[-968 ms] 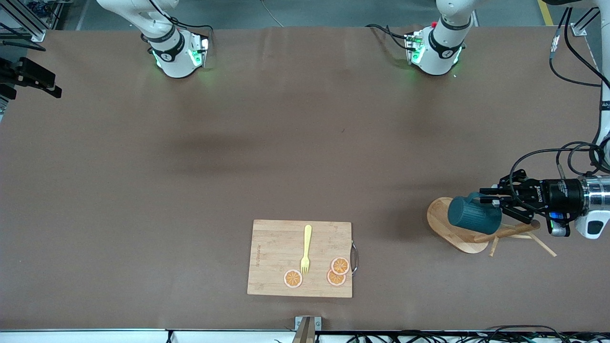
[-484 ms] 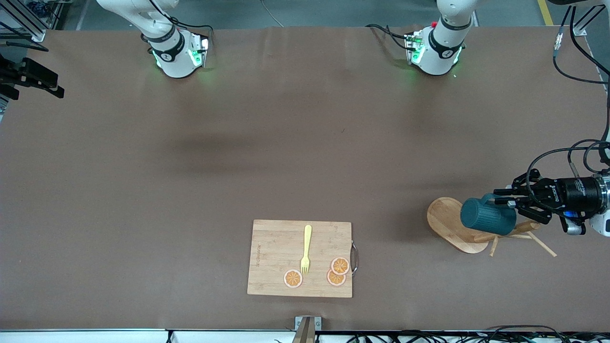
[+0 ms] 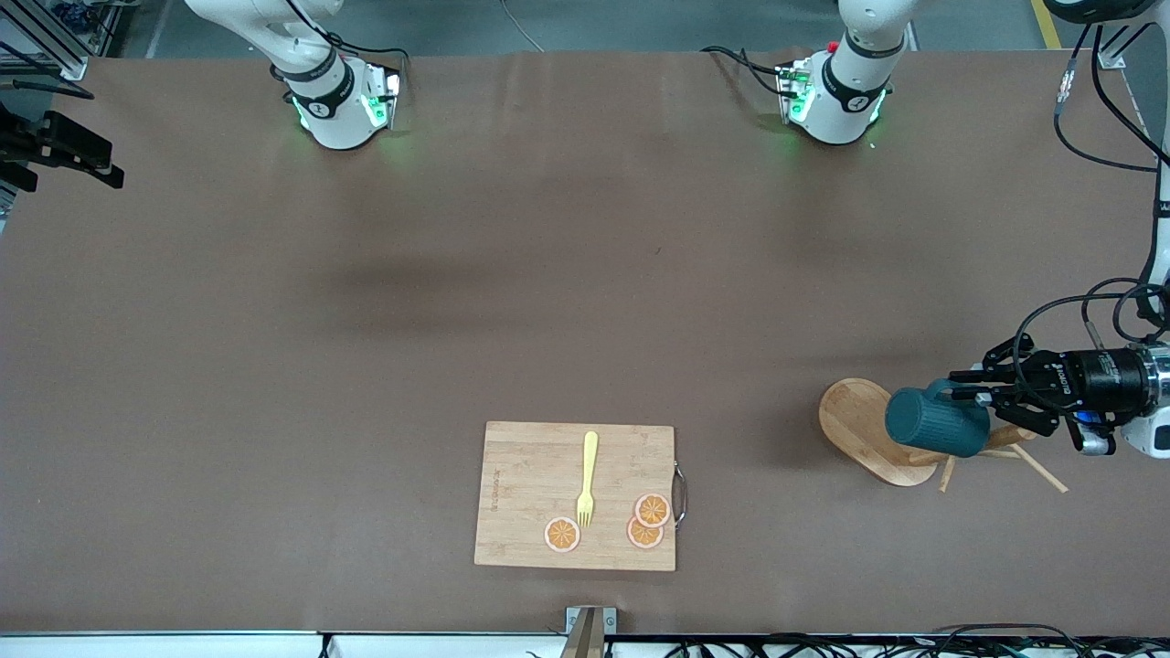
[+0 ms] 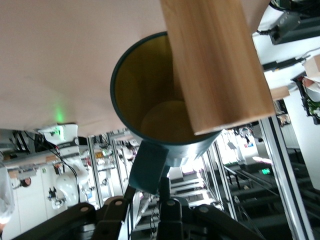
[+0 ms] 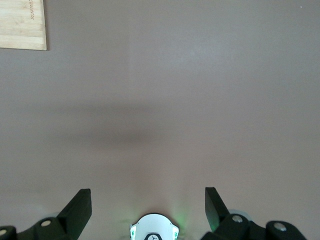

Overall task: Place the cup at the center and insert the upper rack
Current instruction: 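Lower the mug onto the peg and open the left gripper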

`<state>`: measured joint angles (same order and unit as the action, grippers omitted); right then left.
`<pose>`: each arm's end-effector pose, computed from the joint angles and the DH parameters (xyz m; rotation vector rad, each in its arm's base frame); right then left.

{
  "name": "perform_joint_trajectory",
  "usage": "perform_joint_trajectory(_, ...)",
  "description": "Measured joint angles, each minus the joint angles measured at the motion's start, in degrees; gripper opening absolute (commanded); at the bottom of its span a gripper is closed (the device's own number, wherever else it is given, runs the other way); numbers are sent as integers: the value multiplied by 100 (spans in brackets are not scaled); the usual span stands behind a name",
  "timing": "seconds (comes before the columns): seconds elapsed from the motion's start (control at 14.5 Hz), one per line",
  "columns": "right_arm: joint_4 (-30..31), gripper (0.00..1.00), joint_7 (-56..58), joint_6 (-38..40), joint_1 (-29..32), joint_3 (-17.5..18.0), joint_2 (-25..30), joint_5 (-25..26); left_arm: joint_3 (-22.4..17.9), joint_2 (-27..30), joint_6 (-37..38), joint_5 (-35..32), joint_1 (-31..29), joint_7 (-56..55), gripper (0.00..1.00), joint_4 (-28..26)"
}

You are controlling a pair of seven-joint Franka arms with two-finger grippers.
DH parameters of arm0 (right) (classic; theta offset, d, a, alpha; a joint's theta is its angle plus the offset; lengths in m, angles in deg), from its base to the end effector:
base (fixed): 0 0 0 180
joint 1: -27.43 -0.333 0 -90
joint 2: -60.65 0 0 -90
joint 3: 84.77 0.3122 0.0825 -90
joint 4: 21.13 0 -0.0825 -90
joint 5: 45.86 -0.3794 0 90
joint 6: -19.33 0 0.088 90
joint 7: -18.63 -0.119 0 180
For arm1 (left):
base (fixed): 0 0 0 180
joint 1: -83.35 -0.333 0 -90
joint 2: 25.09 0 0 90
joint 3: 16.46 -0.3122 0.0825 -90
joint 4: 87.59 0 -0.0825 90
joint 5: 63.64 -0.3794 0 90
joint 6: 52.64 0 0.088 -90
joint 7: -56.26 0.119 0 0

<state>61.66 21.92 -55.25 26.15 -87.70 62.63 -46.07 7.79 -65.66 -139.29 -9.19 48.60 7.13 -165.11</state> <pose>0.5074 -0.0147 0.6620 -3.1266 -0.0462 0.1697 0.6774 0.0933 0.3663 1.5625 1.1613 -0.9361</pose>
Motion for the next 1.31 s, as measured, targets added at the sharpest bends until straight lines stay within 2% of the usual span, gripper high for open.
perform_joint_trajectory(1.11,6,100,0,0,0,-11,0,0,-2,-382,125,229,-229,11,6,6)
perform_joint_trajectory(1.24,7,100,0,0,0,-12,0,0,-2,-435,127,231,-271,24,14,7)
perform_joint_trajectory(1.31,7,100,0,0,1,-13,0,0,-3,-470,135,239,-292,40,21,8)
